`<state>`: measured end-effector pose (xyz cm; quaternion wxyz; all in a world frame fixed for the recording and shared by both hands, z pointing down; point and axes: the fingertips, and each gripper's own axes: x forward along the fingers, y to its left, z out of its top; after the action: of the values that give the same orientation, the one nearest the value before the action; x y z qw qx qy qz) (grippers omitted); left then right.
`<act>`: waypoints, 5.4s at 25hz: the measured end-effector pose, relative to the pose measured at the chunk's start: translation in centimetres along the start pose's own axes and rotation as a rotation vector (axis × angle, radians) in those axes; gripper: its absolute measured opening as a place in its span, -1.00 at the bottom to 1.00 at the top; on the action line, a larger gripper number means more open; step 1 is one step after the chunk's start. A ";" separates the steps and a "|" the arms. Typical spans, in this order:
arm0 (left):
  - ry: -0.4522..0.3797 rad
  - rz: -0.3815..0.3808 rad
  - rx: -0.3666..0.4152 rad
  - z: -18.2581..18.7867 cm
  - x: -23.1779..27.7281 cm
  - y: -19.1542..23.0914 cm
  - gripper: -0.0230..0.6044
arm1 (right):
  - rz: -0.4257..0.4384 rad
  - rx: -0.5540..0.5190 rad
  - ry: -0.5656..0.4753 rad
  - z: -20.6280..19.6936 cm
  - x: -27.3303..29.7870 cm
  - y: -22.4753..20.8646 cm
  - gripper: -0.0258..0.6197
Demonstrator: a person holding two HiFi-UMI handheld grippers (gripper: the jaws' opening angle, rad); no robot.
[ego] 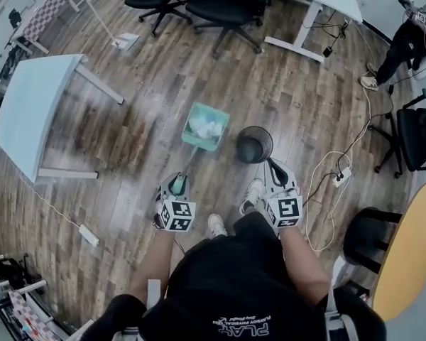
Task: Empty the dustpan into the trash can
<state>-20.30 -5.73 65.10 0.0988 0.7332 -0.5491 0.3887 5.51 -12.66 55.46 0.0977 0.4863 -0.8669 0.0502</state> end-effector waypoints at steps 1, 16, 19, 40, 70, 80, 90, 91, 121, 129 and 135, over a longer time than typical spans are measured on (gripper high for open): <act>-0.014 -0.002 0.014 0.0 -0.7 -0.2 -0.61 | -0.014 0.002 -0.004 0.1 -0.8 0.2 -0.84; -0.198 -0.011 0.461 1.3 -7.8 -4.8 -0.61 | -0.152 0.037 -0.065 2.9 -8.7 3.1 -0.85; -0.209 -0.014 0.509 1.6 -8.4 -6.2 -0.61 | -0.151 0.031 -0.071 3.2 -9.6 2.8 -0.84; -0.126 -0.033 1.062 3.1 -7.3 -20.1 -0.56 | 0.025 -0.039 -0.031 0.3 -18.7 1.0 -0.85; 0.119 -0.075 1.861 -1.7 -5.1 -27.5 -0.61 | 0.076 -0.047 -0.029 -1.3 -22.6 0.2 -0.84; 0.145 -0.155 2.215 -5.9 -6.7 -30.7 -0.56 | 0.098 -0.040 -0.023 -1.8 -22.7 0.4 -0.84; 0.171 -0.210 2.257 -8.2 -6.3 -33.0 -0.52 | 0.104 -0.037 -0.007 -2.7 -23.1 0.1 -0.84; 0.157 -0.208 2.259 -8.7 -5.8 -33.2 -0.52 | 0.104 -0.036 -0.007 -2.7 -23.1 0.0 -0.84; 0.033 -0.224 1.466 1.7 -6.5 -29.9 -0.59 | 0.085 -0.048 0.003 -2.5 -21.5 -0.5 -0.84; 0.031 -0.200 1.248 3.0 -6.2 -27.3 -0.60 | 0.092 -0.055 0.007 -2.1 -20.5 0.0 -0.85; -0.016 -0.172 1.052 5.0 -6.3 -25.6 -0.60 | 0.098 -0.062 0.019 -2.2 -19.8 0.4 -0.84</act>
<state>3.94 5.69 64.61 -0.2552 0.7290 -0.2187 0.5964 15.50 4.42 53.32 0.1183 0.4397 -0.8897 0.0328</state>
